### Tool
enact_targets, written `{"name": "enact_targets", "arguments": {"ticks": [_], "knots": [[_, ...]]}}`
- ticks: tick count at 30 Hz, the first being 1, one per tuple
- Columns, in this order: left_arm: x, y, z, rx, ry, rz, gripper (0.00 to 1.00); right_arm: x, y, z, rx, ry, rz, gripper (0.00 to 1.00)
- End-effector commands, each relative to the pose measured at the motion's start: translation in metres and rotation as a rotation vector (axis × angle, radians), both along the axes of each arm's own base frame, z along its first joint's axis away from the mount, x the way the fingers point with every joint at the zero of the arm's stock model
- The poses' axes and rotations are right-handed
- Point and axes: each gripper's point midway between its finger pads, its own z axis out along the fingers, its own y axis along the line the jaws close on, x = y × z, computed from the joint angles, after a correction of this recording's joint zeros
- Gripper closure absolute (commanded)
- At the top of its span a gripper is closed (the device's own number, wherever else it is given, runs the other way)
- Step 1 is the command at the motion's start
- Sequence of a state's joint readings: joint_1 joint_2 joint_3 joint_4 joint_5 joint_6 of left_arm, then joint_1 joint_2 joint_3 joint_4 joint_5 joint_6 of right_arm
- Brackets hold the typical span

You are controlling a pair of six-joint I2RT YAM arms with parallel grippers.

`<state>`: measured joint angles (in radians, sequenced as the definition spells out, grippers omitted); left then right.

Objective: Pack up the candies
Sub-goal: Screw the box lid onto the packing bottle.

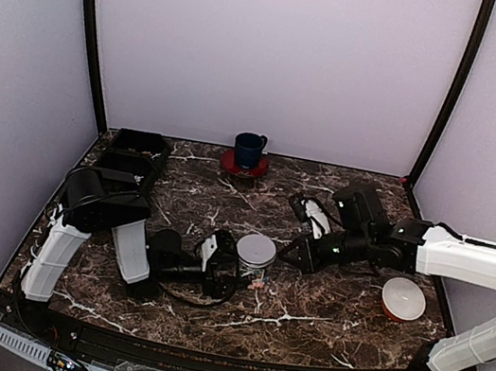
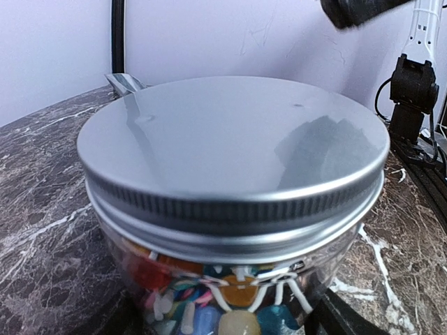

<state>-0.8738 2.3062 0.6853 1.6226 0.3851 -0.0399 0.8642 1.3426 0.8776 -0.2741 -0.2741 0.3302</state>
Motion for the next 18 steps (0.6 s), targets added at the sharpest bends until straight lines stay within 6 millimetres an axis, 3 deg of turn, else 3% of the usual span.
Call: {"name": "enact_targets", "arguments": {"ticks": [1, 4, 6, 10, 14, 16, 18], "knots": [[0.0, 0.004, -0.027, 0.06, 0.062, 0.008, 0.24, 0.024, 0.018, 0.062, 0.093, -0.204, 0.017, 0.94], [0.001, 0.004, -0.032, 0.07, 0.062, 0.007, 0.23, 0.032, 0.028, 0.076, 0.14, -0.25, 0.016, 0.93], [0.0, 0.004, -0.033, 0.071, 0.064, 0.008, 0.22, 0.036, 0.034, 0.068, 0.14, -0.243, 0.017, 0.93], [-0.001, 0.005, -0.032, 0.065, 0.059, 0.011, 0.18, 0.028, 0.033, 0.017, 0.078, -0.154, 0.026, 0.95], [0.0, 0.006, -0.031, 0.062, 0.057, 0.012, 0.17, 0.018, 0.016, -0.04, 0.008, -0.066, -0.013, 0.97], [0.0, 0.005, -0.03, 0.058, 0.059, 0.009, 0.17, 0.013, 0.013, -0.059, -0.025, -0.024, -0.007, 0.99], [-0.001, 0.004, -0.029, 0.054, 0.06, 0.005, 0.17, 0.01, 0.013, -0.063, -0.036, -0.007, -0.002, 1.0]]}}
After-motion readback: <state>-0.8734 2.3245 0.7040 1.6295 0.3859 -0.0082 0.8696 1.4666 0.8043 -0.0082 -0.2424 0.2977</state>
